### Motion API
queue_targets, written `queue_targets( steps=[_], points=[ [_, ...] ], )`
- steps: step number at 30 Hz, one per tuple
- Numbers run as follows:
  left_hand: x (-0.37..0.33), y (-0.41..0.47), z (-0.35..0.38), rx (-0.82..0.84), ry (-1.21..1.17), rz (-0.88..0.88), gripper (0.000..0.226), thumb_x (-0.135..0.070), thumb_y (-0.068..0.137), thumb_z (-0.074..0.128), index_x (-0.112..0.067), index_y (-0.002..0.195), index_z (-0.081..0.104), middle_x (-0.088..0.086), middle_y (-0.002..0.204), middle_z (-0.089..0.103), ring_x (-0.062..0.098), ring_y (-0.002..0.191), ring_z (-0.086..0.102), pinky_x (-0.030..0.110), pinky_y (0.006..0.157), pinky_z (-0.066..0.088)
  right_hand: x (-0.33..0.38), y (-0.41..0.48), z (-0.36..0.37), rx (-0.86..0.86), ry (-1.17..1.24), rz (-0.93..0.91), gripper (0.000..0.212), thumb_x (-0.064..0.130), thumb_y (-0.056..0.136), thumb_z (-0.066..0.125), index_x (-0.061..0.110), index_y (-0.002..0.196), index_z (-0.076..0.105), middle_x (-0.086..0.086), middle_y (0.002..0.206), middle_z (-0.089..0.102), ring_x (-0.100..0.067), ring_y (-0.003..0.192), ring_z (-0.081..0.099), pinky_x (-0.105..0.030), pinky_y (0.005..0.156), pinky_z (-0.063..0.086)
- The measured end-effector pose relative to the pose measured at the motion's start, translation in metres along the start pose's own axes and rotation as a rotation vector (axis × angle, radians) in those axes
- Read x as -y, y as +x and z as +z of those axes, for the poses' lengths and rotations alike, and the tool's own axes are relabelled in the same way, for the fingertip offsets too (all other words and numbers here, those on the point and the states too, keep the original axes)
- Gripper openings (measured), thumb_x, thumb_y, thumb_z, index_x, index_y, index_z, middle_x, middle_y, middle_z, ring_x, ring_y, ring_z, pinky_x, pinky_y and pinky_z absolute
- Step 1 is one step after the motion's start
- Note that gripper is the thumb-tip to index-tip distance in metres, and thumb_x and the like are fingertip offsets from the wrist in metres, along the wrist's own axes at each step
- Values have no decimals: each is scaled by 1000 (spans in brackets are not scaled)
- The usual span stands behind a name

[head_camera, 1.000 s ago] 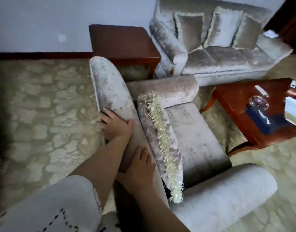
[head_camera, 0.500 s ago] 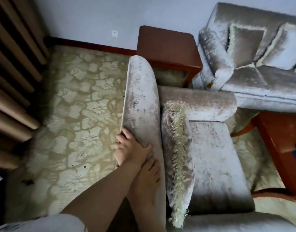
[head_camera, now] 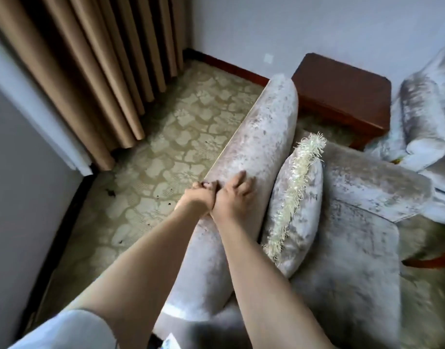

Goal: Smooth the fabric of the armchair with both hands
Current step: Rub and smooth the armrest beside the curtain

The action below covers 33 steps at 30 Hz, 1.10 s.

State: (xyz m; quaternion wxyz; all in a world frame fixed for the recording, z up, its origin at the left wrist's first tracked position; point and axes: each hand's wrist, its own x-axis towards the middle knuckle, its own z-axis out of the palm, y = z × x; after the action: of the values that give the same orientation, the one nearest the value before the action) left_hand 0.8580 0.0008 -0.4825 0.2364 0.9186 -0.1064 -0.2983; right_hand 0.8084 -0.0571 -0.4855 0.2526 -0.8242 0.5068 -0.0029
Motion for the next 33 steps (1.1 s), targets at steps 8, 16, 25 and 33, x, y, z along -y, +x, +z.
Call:
queue_targets(
  steps=[8, 16, 25, 33],
  points=[
    [37, -50, 11, -242, 213, 107, 55, -56, 92, 18, -9, 107, 41, 17, 111, 55, 37, 97, 59, 40, 70, 41, 26, 26, -10, 152, 56, 249, 146, 77, 50, 66, 14, 148, -20, -20, 159, -13, -47, 144, 2, -59, 112, 14],
    [41, -38, 17, -276, 212, 128, 47, -54, 89, 23, -11, 103, 39, 14, 108, 55, 37, 95, 59, 41, 73, 43, 32, 33, 15, -131, 146, 280, 136, 77, 57, 64, 6, 151, -3, -26, 158, 4, -49, 143, 10, -62, 113, 12],
    [48, -36, 19, -326, 247, 135, 47, -56, 88, 22, -14, 97, 41, 12, 104, 58, 36, 92, 60, 37, 68, 38, 28, 32, 22, -122, 185, 255, 119, 68, 70, 56, 5, 151, -4, -27, 158, 2, -48, 144, 4, -60, 114, 5],
    [30, -35, 20, -328, 221, 121, 49, -62, 86, 14, -17, 91, 36, 10, 104, 58, 32, 89, 60, 35, 65, 37, 20, 46, -1, -16, 156, 178, 108, 60, 76, 49, 3, 150, -5, -29, 157, 3, -49, 143, 6, -62, 114, 8]
  ],
)
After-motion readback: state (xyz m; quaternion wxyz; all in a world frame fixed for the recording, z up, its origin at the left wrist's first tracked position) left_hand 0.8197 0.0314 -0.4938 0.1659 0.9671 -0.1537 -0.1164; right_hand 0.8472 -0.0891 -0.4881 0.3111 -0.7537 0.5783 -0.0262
